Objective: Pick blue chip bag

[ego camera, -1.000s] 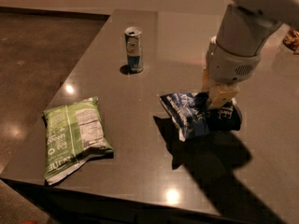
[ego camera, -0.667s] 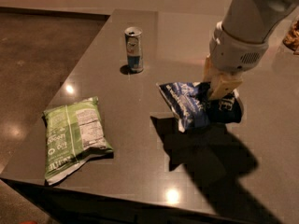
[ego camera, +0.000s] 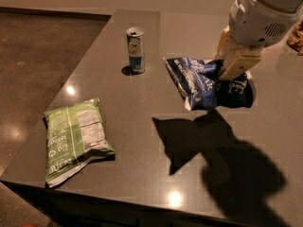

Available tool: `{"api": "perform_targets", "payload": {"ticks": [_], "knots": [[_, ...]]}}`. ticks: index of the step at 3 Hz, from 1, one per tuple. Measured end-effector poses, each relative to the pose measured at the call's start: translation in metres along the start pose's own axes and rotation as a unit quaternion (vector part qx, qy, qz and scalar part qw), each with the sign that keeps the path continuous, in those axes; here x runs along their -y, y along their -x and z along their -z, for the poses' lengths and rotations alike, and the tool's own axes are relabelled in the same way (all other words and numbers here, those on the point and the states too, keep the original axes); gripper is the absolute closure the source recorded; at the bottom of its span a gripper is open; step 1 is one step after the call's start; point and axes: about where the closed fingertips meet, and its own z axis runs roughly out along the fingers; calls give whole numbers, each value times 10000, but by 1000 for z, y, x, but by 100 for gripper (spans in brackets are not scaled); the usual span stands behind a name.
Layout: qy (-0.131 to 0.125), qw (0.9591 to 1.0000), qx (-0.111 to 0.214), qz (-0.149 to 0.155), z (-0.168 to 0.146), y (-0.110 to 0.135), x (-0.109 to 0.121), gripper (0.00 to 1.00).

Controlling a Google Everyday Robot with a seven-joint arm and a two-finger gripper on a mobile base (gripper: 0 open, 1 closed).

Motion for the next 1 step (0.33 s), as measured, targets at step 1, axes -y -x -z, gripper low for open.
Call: {"api": "perform_targets", "payload": {"ticks": [1], "knots": [[-80, 10000, 11, 19, -3, 2, 4, 100]]}}
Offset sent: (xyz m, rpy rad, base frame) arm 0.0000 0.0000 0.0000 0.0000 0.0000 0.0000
